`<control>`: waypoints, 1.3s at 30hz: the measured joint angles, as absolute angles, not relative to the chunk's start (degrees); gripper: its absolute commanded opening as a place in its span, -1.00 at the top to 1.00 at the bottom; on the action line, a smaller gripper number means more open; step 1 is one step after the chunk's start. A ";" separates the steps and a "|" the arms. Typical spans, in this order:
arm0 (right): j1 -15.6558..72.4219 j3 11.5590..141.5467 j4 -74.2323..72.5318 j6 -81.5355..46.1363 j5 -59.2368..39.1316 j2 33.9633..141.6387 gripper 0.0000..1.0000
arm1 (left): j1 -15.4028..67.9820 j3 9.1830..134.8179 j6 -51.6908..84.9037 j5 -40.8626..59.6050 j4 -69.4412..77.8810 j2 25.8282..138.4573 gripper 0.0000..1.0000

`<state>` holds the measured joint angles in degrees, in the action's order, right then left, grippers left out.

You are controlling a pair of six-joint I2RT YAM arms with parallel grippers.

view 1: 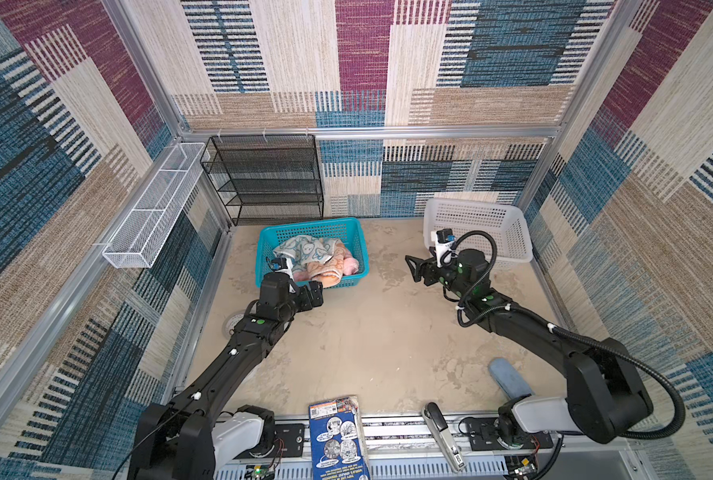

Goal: Fold and stack the towels
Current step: 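Reach the right gripper into the teal basket while the left arm advances, then grasp the orange-print towel with the right gripper and lift it out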

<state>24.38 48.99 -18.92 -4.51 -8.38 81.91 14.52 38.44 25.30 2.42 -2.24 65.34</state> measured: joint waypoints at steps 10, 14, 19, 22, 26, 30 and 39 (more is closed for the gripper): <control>34.87 67.94 -14.50 -0.54 -9.58 97.65 -0.37 | 14.76 38.11 25.67 3.09 -6.44 63.29 -0.96; 38.15 74.11 -12.43 1.10 -10.66 103.68 -0.25 | 14.79 38.48 25.26 1.65 -8.62 62.57 -0.97; 40.60 79.24 -9.17 2.09 -11.42 109.34 -0.16 | 14.76 39.33 25.23 -0.03 -10.96 61.34 -0.98; 41.80 82.02 -7.66 2.79 -11.29 112.42 -0.07 | 14.74 39.48 25.21 -1.28 -11.84 60.03 -0.97; 42.54 84.55 -5.52 2.94 -10.07 115.18 -0.04 | 14.74 39.51 24.99 -1.56 -12.93 58.65 -0.97; 42.68 85.47 -4.86 2.92 -9.82 116.33 -0.03 | 14.72 39.48 24.82 -1.58 -13.58 57.95 -0.97; 44.05 87.92 -2.81 3.16 -9.85 118.39 0.34 | 14.63 39.22 24.23 -1.56 -13.93 57.52 -0.97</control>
